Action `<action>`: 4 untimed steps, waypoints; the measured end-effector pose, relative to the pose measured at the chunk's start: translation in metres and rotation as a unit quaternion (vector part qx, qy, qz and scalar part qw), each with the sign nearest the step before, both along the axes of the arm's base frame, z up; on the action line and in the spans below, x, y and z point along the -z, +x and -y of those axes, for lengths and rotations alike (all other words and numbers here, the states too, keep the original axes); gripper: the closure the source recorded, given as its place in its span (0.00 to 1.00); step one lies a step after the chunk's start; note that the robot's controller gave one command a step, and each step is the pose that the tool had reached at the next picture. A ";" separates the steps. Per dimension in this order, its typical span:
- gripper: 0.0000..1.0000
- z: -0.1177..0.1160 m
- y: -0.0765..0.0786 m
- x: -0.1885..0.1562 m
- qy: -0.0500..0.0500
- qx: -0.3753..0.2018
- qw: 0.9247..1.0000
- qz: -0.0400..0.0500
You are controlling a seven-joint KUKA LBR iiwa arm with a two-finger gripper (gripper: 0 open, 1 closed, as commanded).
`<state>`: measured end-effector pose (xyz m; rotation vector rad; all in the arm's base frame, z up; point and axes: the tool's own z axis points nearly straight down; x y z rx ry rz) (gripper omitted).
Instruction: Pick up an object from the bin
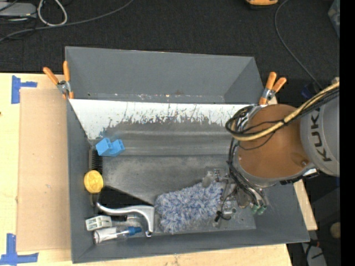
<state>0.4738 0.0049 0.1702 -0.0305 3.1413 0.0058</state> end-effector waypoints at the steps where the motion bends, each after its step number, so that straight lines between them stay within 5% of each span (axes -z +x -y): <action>1: 0.00 0.002 0.005 -0.077 0.000 0.004 1.000 -0.003; 2: 0.00 0.060 0.008 -0.129 0.000 -0.009 1.000 -0.004; 4: 0.00 -0.025 0.015 -0.079 0.001 0.019 1.000 -0.003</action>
Offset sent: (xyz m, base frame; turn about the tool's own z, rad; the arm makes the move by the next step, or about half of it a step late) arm 0.0099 -0.1493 0.1955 -0.0402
